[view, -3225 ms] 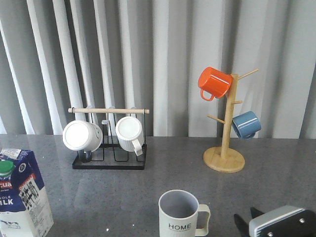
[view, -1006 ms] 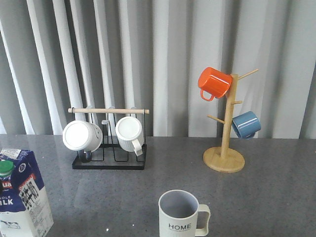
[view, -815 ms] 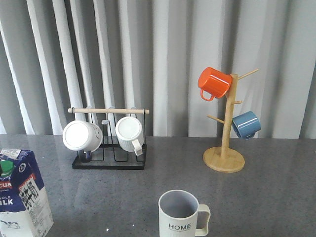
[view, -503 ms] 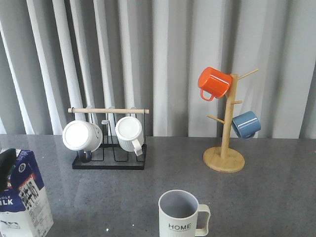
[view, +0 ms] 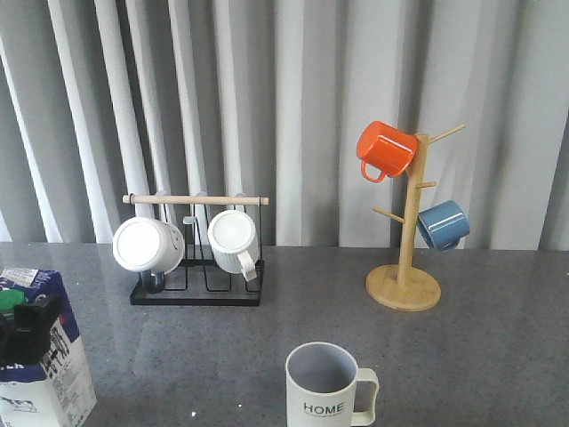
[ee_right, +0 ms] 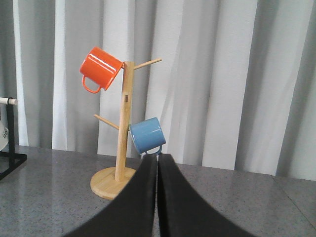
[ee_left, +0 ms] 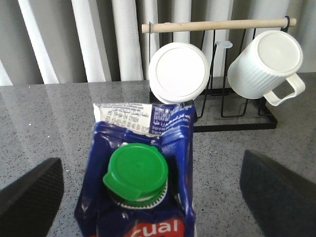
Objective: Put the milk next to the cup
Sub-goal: 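Lower the left gripper onto the top of the Pascual milk carton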
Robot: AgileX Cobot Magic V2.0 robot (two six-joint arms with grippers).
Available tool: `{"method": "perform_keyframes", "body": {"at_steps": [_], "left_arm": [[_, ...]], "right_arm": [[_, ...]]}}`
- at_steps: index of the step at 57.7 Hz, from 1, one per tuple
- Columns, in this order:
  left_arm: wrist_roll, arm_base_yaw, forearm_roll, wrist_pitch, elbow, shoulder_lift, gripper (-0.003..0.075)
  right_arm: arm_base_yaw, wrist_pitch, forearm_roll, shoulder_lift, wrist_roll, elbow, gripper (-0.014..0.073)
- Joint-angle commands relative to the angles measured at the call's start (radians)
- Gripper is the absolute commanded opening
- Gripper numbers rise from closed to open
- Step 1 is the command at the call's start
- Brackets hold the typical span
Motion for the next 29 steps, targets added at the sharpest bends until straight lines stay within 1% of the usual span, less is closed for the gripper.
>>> {"method": "perform_keyframes", "body": {"at_steps": [1,5,18,25,29], "left_arm": [[-0.006,0.002,-0.039,-0.081,-0.036,0.0,0.0701],[-0.006,0.002,-0.059,-0.08,-0.036,0.017,0.0699],[-0.005,0.002,-0.059,-0.077,-0.035,0.046,0.0691],[-0.006,0.002,-0.059,-0.081,-0.035,0.066,0.0664],[-0.006,0.002,-0.059,-0.086,-0.035,0.076,0.0627]], "right_arm": [[-0.008,-0.07,0.002,-0.001,-0.005,-0.025,-0.0008],[-0.008,-0.07,0.002,-0.001,-0.005,-0.025,-0.0008],[-0.008,-0.07,0.002,-0.001,-0.005,-0.025,-0.0008],[-0.008,-0.073,0.002,-0.001,-0.005,-0.025,-0.0008],[-0.008,-0.073,0.002,-0.001,-0.005,-0.025,-0.0008]]}}
